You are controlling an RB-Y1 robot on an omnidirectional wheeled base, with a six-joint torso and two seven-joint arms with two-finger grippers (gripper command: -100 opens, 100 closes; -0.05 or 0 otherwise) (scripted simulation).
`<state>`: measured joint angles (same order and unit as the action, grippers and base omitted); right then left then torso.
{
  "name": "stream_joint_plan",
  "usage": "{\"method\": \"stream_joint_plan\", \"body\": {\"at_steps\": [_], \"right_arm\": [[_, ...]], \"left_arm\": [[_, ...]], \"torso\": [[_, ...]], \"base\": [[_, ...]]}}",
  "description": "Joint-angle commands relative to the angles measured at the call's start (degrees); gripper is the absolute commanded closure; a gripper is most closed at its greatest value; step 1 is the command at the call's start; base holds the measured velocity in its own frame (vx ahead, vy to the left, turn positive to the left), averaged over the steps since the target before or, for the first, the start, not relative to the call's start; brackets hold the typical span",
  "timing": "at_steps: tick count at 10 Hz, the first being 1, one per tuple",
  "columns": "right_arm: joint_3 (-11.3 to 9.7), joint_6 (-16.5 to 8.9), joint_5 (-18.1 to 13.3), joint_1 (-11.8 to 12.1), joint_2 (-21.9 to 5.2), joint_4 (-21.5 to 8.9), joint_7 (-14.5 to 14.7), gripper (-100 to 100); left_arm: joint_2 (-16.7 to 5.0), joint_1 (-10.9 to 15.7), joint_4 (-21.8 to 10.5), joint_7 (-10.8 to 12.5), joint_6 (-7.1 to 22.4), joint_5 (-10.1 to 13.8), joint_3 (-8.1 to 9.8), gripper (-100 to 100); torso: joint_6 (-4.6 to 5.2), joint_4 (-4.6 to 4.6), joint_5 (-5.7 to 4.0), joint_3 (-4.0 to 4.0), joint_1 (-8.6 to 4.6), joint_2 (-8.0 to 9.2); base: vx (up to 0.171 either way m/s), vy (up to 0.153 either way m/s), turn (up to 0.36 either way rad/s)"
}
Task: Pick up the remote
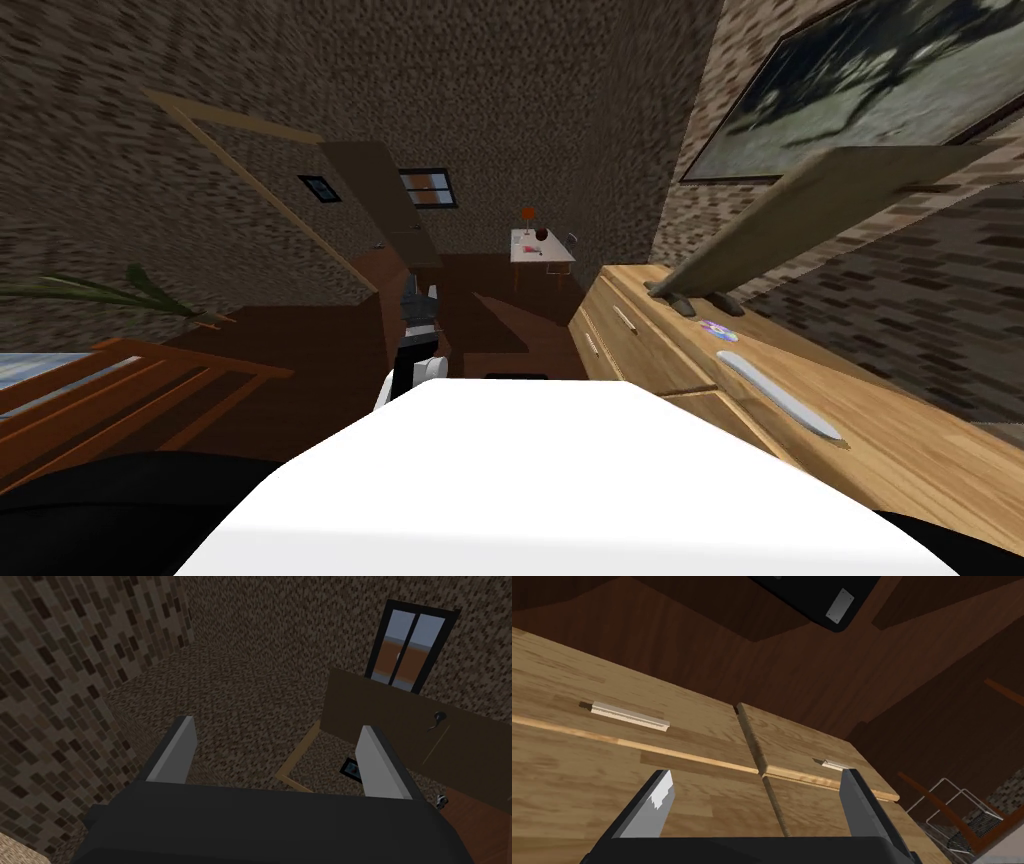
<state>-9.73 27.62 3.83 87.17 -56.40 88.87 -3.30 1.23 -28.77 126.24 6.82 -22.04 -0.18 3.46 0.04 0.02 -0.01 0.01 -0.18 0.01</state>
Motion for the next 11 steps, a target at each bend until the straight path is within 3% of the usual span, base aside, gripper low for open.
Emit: {"method": "stream_joint_plan", "body": {"at_steps": [1,3,5,6,11], "right_arm": [[0.63,0.4,0.23,2.86,-2.83,-1.38,0.83,-100],[0.9,0.71,0.26,5.72,-4.87,-2.88,1.68,-100],[1.57,1.42,0.29,9.48,-8.64,-5.5,3.43,-100],[1.57,1.42,0.29,9.48,-8.64,-5.5,3.43,-100],[3.93,3.28,0.17,15.0,-15.83,-9.82,7.71,-100]], "left_arm": [[0.0,0.0,0.0,0.0,0.0,0.0,0.0,0],[0.0,0.01,0.0,0.0,0.0,0.0,0.0,0],[0.0,0.01,0.0,0.0,0.0,0.0,0.0,0],[-0.01,0.0,0.0,0.0,0.0,0.0,0.0,0],[-0.02,0.01,0.0,0.0,0.0,0.0,0.01,0]], "torso": [[0.0,0.0,0.0,0.0,0.0,0.0],[-0.07,-0.02,-0.03,-0.05,-0.14,-0.09],[-0.07,-0.01,-0.03,-0.01,-0.15,-0.02],[-0.05,-0.01,-0.06,-0.03,-0.26,-0.06],[-0.06,0.03,-0.16,0.05,-0.6,0.07]], "base": [[0.04,-0.026,0.371],[0.046,-0.06,0.324],[0.031,-0.085,0.37],[0.03,-0.082,0.314],[-0.021,-0.157,0.428]]}}
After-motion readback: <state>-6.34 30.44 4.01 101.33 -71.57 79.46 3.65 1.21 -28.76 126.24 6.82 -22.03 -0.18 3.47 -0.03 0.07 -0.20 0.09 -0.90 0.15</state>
